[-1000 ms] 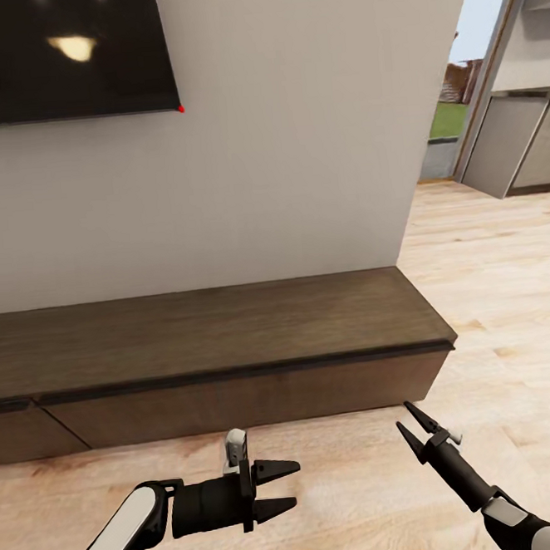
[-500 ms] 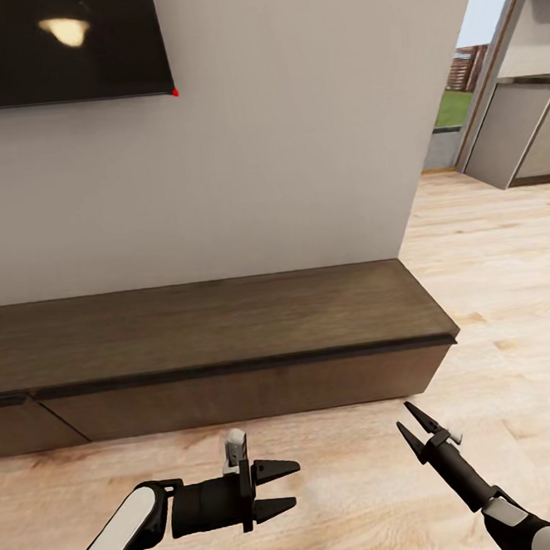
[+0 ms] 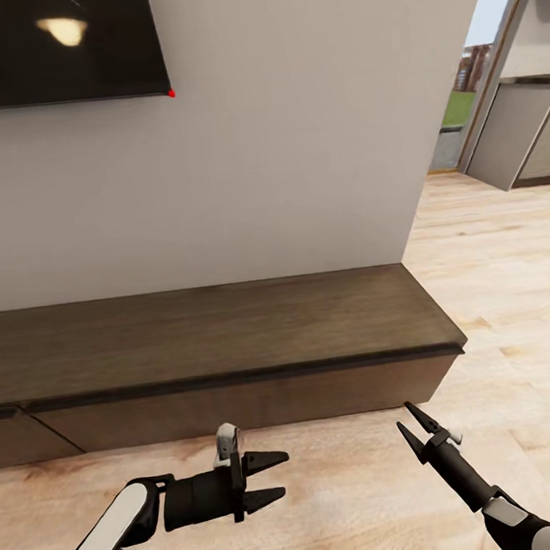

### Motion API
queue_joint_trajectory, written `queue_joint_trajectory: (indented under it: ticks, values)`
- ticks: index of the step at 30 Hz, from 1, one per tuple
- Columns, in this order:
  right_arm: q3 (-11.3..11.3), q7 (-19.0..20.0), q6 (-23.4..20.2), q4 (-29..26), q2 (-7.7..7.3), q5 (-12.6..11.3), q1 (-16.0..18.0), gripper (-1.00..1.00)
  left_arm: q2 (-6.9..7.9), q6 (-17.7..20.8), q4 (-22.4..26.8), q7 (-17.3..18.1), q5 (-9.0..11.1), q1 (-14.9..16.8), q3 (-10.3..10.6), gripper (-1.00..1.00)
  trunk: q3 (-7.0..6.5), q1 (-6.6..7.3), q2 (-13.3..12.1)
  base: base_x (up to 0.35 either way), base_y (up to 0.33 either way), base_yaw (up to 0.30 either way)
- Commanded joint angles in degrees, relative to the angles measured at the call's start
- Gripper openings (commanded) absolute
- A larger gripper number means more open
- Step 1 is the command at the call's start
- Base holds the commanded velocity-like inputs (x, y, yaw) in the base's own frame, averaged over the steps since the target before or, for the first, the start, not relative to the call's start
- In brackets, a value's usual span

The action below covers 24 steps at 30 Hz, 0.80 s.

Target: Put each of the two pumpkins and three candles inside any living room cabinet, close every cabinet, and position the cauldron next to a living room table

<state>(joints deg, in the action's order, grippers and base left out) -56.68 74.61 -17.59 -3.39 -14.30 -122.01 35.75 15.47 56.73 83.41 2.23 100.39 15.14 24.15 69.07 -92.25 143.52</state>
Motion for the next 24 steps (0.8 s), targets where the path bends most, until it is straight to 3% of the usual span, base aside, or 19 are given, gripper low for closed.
queue_joint_trajectory:
  ticks: [1, 4, 7, 24]
  values:
    - [-0.45, 0.16, -0.6, -0.04, -0.03, -0.6, 0.02, 1.0, 0.06, 0.04, -0.12, 0.2, -0.66, 0.05, -0.43, 1.0, 0.04, 0.01, 0.02, 0.011, 0.0, 0.0]
    - [-0.45, 0.18, -0.67, -0.07, -0.03, -0.6, 0.02, 1.0, 0.05, 0.04, -0.94, 0.26, -3.58, 0.24, -1.18, 1.0, 0.04, 0.01, 0.02, 0.005, 0.0, 0.0]
    - [-0.45, 0.18, -0.68, -0.05, -0.08, -0.62, 0.02, 1.0, 0.03, 0.04, -1.64, 0.31, -4.98, 0.33, -1.42, 1.0, 0.04, 0.01, 0.02, 0.001, 0.0, 0.0]
    - [-0.45, 0.12, -0.59, -0.04, -0.03, -0.6, 0.02, 1.0, -0.02, 0.04, -1.69, 0.32, -5.47, 0.33, -2.52, 1.0, 0.04, 0.01, 0.02, 0.045, 0.0, 0.0]
